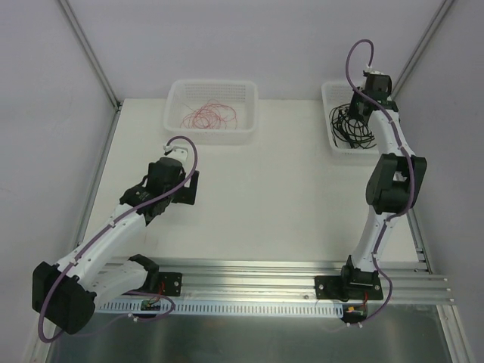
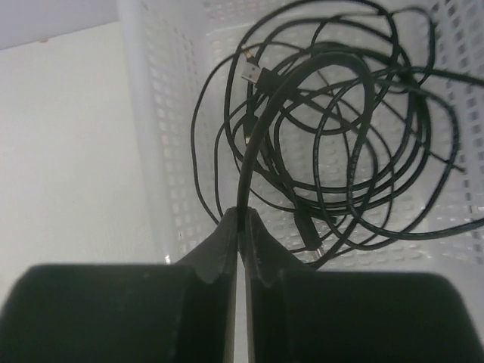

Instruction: Untangle the cables

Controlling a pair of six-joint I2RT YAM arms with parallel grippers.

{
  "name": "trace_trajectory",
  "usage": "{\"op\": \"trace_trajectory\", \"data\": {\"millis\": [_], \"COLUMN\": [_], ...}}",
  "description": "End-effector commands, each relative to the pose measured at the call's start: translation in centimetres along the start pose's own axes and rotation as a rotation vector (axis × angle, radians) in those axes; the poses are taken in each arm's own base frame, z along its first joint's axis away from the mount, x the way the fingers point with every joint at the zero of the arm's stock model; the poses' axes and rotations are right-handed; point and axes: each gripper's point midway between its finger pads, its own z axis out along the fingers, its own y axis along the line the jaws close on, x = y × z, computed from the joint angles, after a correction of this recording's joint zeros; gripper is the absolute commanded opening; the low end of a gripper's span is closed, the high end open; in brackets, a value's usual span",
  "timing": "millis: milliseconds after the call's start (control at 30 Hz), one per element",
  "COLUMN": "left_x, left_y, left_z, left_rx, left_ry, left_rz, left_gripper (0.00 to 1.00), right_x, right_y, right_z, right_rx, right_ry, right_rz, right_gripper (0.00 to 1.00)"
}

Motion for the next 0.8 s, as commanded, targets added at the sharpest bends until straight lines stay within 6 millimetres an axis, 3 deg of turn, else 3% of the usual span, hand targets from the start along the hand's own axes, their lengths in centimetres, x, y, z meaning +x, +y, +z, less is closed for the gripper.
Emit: {"op": "trace_trajectory", "data": {"millis": [0, 167, 267, 400, 433, 500, 533, 567, 600, 633, 667, 733, 767], "left_x": [0.1, 0.1, -0.1, -0.4, -0.6, -0.9, -1.0, -1.3, -1.6, -1.6, -1.9, -2.0, -2.3], "left_y": [0.3, 0.2, 0.2, 0.3, 0.3, 0.4, 0.4, 0.6, 0.7, 0.7, 0.9, 1.1, 1.2], "left_z": [0.4, 0.4, 0.2, -0.2, -0.4, -0.8, -0.9, -1.3, -1.7, -1.7, -2.1, -2.5, -3.0], "left_rx": [-0.013, -0.006, -0.004, 0.002, 0.004, 0.005, 0.007, 0.004, 0.006, 0.003, 0.002, 0.001, 0.004], "left_ry": [0.0, 0.0, -0.011, -0.031, -0.04, -0.059, -0.066, -0.084, -0.104, -0.105, -0.125, -0.143, -0.166], "left_rz": [0.011, 0.014, 0.009, 0.0, -0.005, -0.011, -0.015, -0.019, -0.027, -0.029, -0.036, -0.048, -0.057], "left_gripper": [0.99, 0.99, 0.99, 0.99, 0.99, 0.99, 0.99, 0.99, 0.99, 0.99, 0.99, 0.99, 0.99], "right_x": [0.4, 2.2, 0.1, -2.9, -4.2, -4.5, -5.7, -5.6, -6.0, -4.9, -5.6, -4.7, -5.0], "right_y": [0.6, 1.6, 2.6, 3.1, 3.2, 2.9, 2.8, 2.2, 2.0, 1.6, 1.2, 0.6, 0.3], "right_z": [2.4, 2.9, 0.6, -4.3, -6.4, -8.7, -11.4, -12.6, -15.3, -14.7, -17.6, -20.2, -23.7], "right_rx": [-0.056, -0.099, -0.153, -0.176, -0.183, -0.165, -0.161, -0.135, -0.126, -0.106, -0.086, -0.058, -0.049], "right_ry": [-0.004, 0.058, 0.017, -0.042, -0.077, -0.087, -0.131, -0.133, -0.168, -0.138, -0.183, -0.194, -0.241], "right_rz": [0.128, 0.176, 0.165, 0.146, 0.138, 0.119, 0.11, 0.109, 0.102, 0.103, 0.103, 0.103, 0.105], "right_gripper": [0.11, 0.25, 0.41, 0.64, 0.67, 0.76, 0.78, 0.81, 0.86, 0.89, 0.91, 0.99, 1.0]}}
